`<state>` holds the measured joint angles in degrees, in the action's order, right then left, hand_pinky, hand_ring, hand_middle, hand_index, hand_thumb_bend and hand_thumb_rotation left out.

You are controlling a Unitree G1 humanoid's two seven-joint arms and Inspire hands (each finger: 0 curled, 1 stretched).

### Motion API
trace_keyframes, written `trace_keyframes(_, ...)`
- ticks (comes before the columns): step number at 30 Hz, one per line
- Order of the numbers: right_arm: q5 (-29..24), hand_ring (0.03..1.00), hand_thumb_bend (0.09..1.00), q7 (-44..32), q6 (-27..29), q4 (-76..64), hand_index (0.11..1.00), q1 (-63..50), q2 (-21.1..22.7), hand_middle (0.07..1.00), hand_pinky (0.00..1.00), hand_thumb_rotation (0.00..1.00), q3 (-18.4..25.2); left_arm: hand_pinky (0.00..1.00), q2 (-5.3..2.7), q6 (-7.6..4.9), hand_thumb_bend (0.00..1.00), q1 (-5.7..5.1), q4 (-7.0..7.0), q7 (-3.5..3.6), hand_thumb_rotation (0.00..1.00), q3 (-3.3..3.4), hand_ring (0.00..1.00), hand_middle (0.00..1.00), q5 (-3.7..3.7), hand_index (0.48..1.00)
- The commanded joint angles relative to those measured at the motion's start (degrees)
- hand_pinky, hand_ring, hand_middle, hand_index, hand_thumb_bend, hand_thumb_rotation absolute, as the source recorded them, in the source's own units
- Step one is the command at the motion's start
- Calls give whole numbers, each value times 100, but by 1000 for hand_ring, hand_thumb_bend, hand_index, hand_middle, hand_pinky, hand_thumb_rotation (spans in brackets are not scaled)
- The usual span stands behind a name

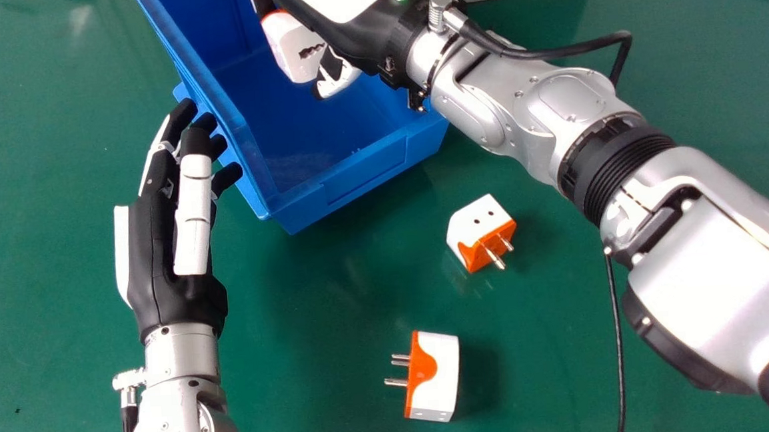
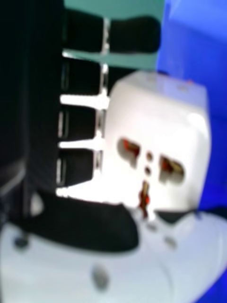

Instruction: Pick all objects and put in blue box

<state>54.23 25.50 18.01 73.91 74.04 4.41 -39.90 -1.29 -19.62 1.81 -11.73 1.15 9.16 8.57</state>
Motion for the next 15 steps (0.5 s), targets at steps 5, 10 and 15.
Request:
trace_keyframes(5, 54, 443, 491, 175, -108, 10, 513, 363, -16, 559, 306, 0, -135, 795, -12, -61, 686, -14, 126, -2, 767, -59, 861, 870, -66, 864)
trace_keyframes(10, 171, 448, 490, 323, -322, 13, 510, 324, -32, 564, 306, 0, -302, 795, -17, -65, 686, -5, 128, 36, 768, -50, 861, 870, -8, 864)
trace_keyframes(15, 421, 443, 491, -401, -582, 66, 520, 447, -80, 551, 304, 0, -597, 795, 9, -56, 686, -11, 118, 48, 769, -48, 861, 870, -22, 865)
